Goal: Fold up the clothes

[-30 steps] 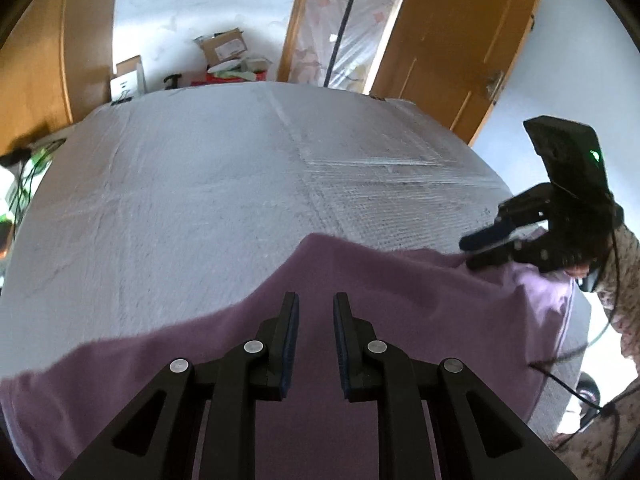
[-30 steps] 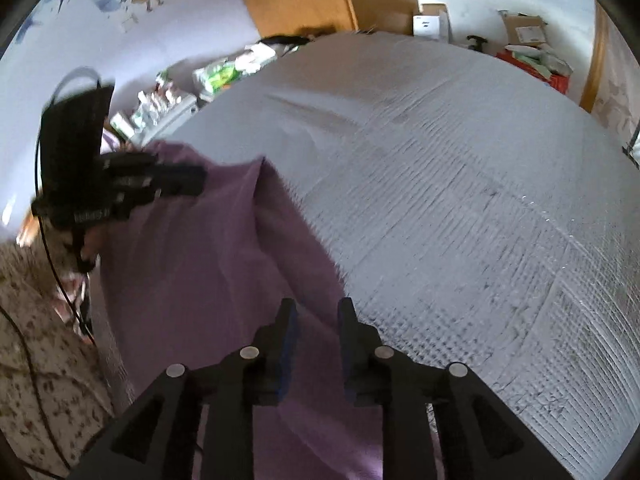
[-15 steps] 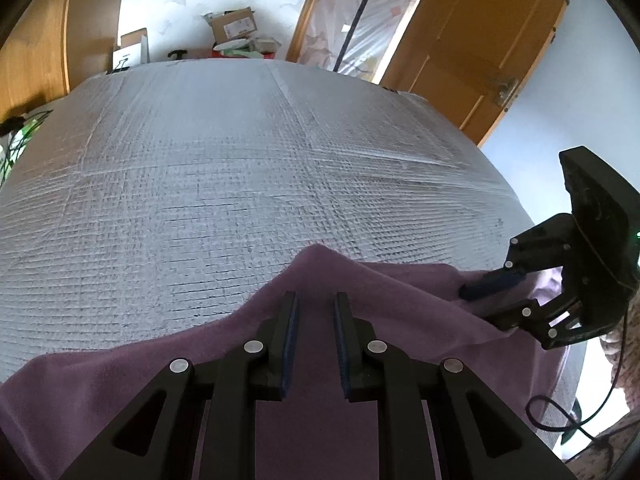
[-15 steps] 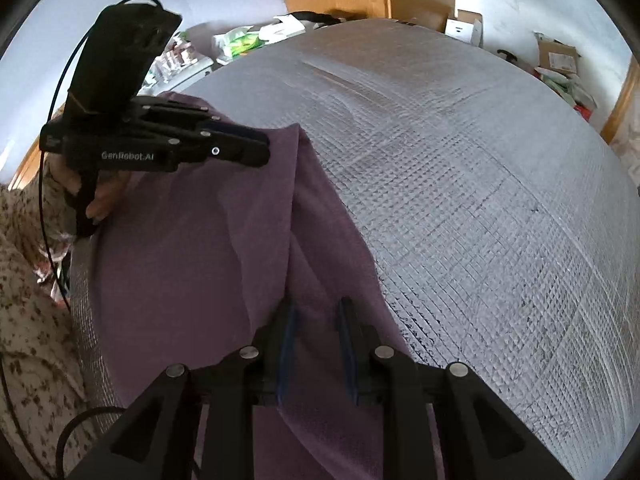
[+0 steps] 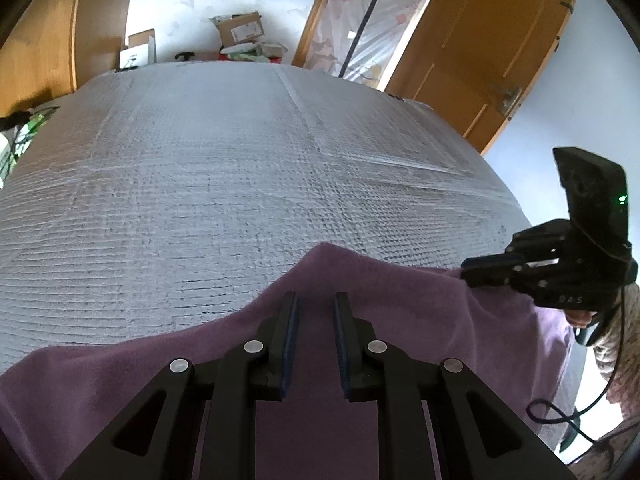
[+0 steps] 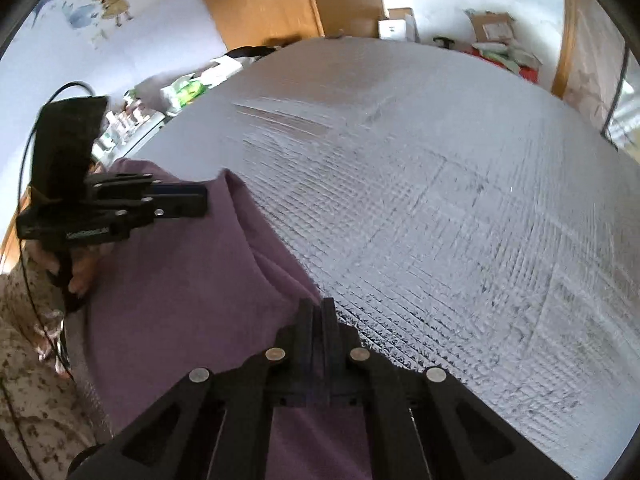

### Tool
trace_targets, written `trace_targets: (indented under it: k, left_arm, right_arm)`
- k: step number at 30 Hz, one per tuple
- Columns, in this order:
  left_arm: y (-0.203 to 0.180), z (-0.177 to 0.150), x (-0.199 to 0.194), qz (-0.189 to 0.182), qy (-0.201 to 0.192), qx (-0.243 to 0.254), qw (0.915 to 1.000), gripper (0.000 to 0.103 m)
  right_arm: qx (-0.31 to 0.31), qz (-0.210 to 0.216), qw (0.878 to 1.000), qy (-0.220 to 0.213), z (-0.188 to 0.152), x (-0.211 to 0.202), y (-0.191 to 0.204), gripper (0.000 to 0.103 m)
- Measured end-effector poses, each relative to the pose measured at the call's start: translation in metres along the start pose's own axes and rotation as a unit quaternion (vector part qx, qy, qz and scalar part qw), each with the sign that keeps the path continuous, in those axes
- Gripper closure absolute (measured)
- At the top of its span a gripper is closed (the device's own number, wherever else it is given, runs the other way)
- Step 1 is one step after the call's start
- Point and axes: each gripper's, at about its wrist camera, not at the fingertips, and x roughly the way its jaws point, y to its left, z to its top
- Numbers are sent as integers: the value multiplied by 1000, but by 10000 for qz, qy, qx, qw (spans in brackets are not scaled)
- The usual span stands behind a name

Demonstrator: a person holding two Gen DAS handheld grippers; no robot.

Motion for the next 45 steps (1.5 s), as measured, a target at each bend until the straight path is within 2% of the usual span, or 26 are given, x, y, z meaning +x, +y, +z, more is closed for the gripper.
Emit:
trace_targets:
  k: [4,5,6,12,14,17,21,25,26,29,34,35,38,39,41,45]
  left_arm:
    - [4,-1,1,-21,-6,-57,10000,85]
    - [4,-1,1,-10,-6,-65,10000,85]
    - [4,-1,1,11,-7,-60,10000,85]
    - [-1,2,1,141,13,-31,9999,85]
    - [-3,1,-3,102,-11,-43,9999,85]
    - [-6,0,-8,43,-46,-60,10000,85]
    - [-11,-2,-16,-36,-93,-83,9999,85]
    - [-16,-4,-16,-66,-44,-79,9999,85]
    - [-17,-5,-13,-48,10,-70,10000,85]
    - [-18,-6,-5,11,145,-61,9999,85]
    - [-13,-7,-4,-68,123,-178,9997,85]
    - [-12,-8,-4,-93,103,-200,9997,85]
    - [-11,-11,-5,-90,97,-179,9998,85]
    - [-9,-11,-5,-86,98,-177,9998,85]
    - [-5,-13,-5,-78,98,-166,9998,85]
    - [-3,-13,-4,-100,68,-190,9997,85]
  right_arm:
    - [267,102,9995,-144,-1,2,-4,98]
    - [421,58,9988,-245,-2,3,-9,88]
    - [565,-2,9979,-328,-4,-2,-14,84]
    - [1426,-358,9857,-822,-18,-34,-44,84]
    - [1693,-613,9773,-1119,-36,-58,-49,84]
    - [1873,-1006,9681,-1328,-57,-76,-52,84]
    - [1850,-1859,9568,-1257,-92,-90,-48,83]
    - [2319,-2638,9288,-1179,-128,-90,-54,78]
    - [2533,-2758,9205,-1120,-137,-90,-60,78]
    - [3045,-2874,8973,-1398,-157,-108,-69,78]
    - [3773,-3699,8338,-1602,-190,-134,-81,75]
    - [3973,-3768,8240,-1458,-197,-132,-85,75]
    - [4320,-3521,8140,-1640,-212,-138,-89,75]
    - [4360,-3555,8106,-1627,-211,-139,-89,75]
    - [4403,-3842,7946,-1649,-212,-144,-84,75]
    - [4583,-3764,7881,-1648,-223,-142,-92,75]
